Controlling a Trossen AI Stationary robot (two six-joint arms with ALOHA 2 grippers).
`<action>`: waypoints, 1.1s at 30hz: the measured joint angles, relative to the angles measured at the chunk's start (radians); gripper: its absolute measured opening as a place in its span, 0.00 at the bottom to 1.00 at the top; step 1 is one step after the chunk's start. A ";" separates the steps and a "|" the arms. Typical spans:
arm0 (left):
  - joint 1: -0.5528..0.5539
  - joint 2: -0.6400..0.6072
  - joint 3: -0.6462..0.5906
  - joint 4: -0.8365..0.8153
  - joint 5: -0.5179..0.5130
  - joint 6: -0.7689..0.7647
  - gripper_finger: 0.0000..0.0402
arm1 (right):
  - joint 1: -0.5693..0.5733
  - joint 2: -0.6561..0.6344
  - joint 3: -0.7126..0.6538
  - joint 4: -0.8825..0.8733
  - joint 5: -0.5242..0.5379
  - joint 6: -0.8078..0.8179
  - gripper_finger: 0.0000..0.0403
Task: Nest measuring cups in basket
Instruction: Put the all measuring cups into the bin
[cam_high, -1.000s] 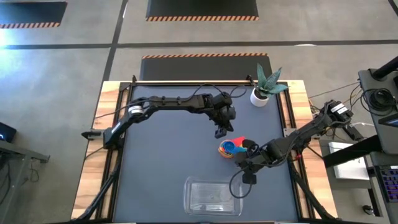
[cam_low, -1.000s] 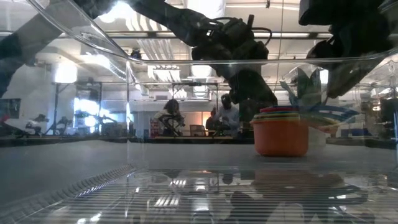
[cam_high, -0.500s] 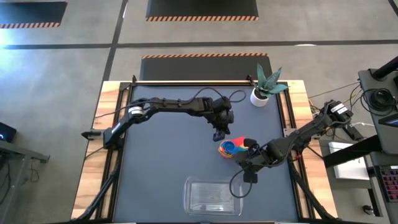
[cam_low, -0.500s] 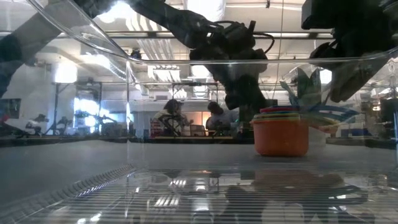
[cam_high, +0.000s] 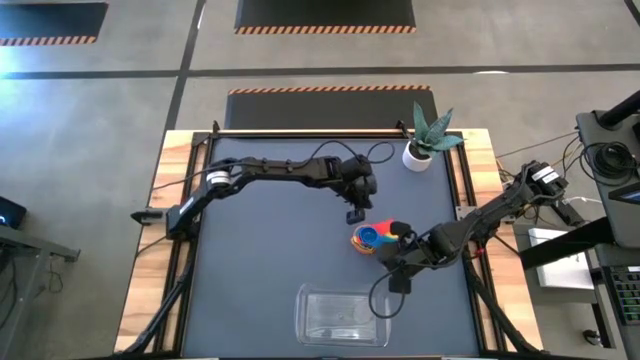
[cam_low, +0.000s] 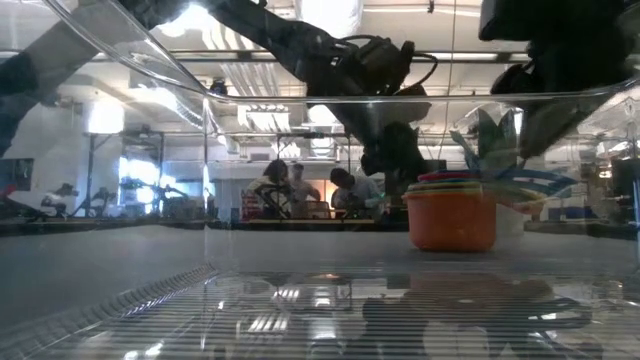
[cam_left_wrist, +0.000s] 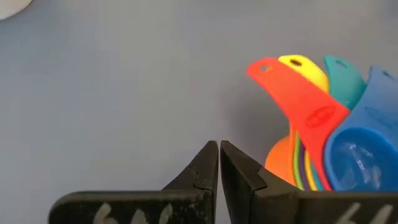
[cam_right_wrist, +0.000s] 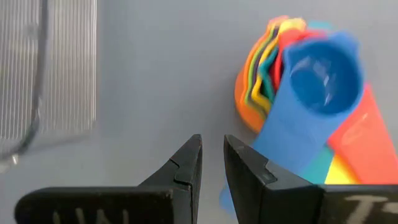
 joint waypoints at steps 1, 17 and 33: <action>-0.002 0.000 0.000 0.005 0.000 0.000 0.00 | 0.000 0.000 0.000 0.016 0.011 -0.007 0.14; -0.023 0.000 -0.009 0.039 0.000 0.004 0.00 | -0.003 0.090 -0.014 0.017 0.013 -0.004 0.14; -0.029 0.000 -0.016 0.043 -0.019 0.000 0.00 | -0.003 0.088 -0.012 -0.032 0.006 0.013 0.14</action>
